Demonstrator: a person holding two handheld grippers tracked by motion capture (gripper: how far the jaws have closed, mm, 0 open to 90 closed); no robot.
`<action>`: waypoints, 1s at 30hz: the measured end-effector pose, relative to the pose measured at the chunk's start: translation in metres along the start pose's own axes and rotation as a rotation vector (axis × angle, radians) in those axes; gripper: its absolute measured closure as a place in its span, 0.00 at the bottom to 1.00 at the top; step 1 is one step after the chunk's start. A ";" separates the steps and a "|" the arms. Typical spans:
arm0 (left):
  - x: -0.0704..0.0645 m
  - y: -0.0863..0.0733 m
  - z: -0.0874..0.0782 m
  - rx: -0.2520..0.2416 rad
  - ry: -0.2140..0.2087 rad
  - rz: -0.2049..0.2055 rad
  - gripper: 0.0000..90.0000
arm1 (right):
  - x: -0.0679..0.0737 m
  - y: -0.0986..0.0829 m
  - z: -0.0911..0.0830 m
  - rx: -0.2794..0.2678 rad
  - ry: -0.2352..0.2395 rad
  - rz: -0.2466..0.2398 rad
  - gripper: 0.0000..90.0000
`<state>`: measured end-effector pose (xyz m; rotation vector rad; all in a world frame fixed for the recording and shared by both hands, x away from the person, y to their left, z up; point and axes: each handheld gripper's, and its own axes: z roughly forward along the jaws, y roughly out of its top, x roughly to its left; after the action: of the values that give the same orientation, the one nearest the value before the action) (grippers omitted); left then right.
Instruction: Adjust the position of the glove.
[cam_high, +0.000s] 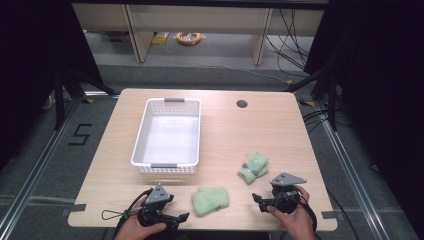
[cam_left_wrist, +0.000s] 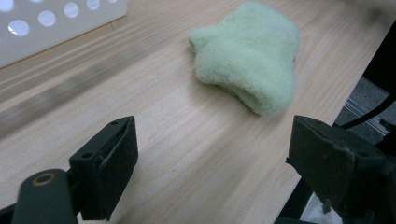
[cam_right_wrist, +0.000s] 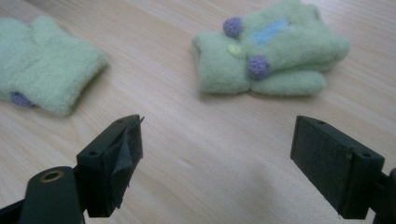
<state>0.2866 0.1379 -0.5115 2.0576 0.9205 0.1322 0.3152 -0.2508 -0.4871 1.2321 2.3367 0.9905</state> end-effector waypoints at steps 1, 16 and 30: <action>0.000 0.000 0.000 0.000 0.000 0.000 0.17 | 0.000 0.000 0.000 0.000 0.000 0.000 0.19; -0.002 0.000 0.003 -0.006 -0.001 -0.003 0.18 | 0.003 0.002 0.002 -0.015 0.020 -0.026 0.23; -0.007 0.016 0.014 -0.039 -0.024 -0.023 0.28 | 0.031 0.026 0.017 -0.067 0.141 -0.124 0.48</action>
<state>0.2965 0.1184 -0.5070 2.0083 0.9199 0.1118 0.3223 -0.2085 -0.4793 1.0092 2.4303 1.1361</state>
